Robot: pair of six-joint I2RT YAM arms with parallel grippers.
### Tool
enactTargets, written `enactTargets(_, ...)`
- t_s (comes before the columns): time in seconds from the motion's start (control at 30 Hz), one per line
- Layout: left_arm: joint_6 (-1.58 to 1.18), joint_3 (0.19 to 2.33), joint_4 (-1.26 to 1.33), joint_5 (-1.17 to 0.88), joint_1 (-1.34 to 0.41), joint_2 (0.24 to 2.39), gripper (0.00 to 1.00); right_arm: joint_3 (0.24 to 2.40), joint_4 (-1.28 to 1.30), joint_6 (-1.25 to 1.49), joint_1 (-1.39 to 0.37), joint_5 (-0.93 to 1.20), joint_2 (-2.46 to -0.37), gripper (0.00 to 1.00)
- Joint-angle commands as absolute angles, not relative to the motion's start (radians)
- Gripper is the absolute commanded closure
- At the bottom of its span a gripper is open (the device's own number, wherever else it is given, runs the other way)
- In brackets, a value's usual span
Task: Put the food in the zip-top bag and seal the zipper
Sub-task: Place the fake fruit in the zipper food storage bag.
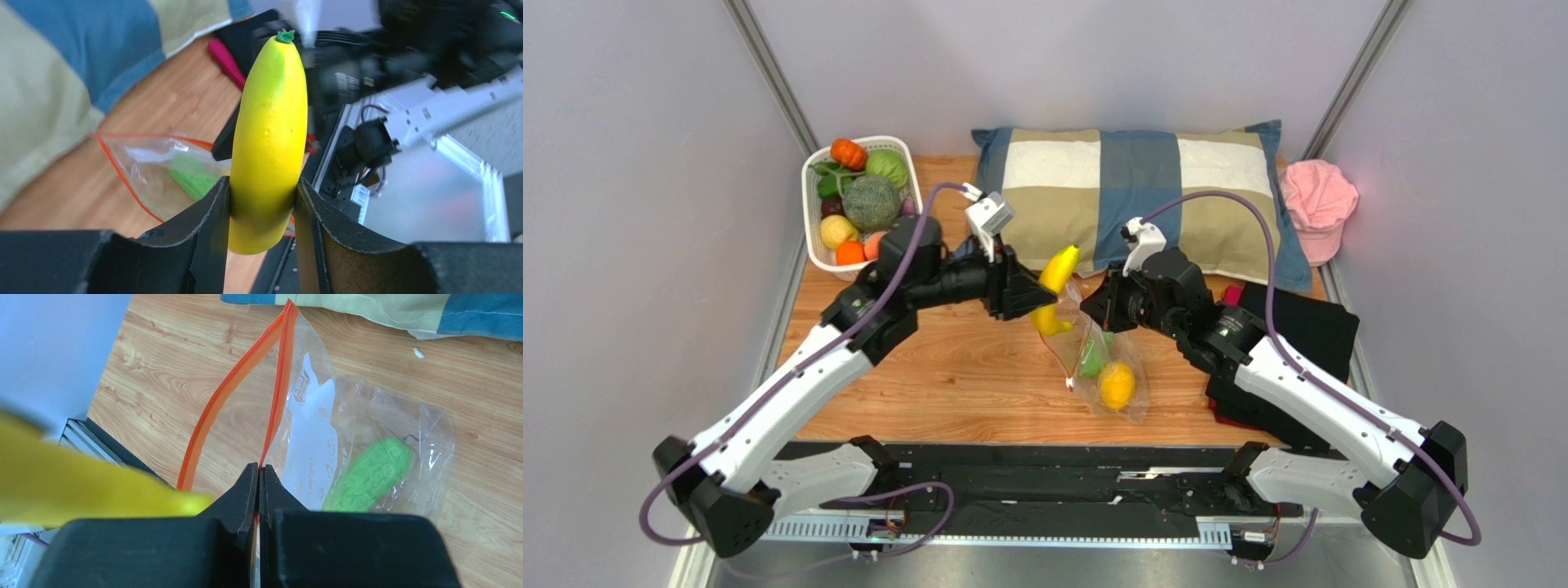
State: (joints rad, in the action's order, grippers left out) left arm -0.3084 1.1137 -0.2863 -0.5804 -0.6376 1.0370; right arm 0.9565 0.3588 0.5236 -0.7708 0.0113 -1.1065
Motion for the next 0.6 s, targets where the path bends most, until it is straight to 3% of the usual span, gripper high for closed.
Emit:
enactTargets(0.0, -0.586, 1.187, -0.309, -0.307, -0.669, 1.169, 1.0, 0.999, 0.314, 0.525, -0.767, 0.021, -1.069, 1.0)
enactTargets(0.13, -0.696, 1.236, -0.458, -0.206, -0.678, 1.29, 1.0, 1.014, 0.316, 0.525, -0.767, 0.017, -1.054, 1.0)
enactTargets(0.33, -0.802, 1.181, -0.491, -0.262, -0.689, 1.266, 1.0, 1.023, 0.334, 0.543, -0.767, -0.053, -1.04, 1.0)
enactTargets(0.57, -0.857, 1.163, -0.524, -0.298, -0.744, 1.243, 0.83, 1.038, 0.337, 0.56, -0.769, -0.104, -1.04, 1.0)
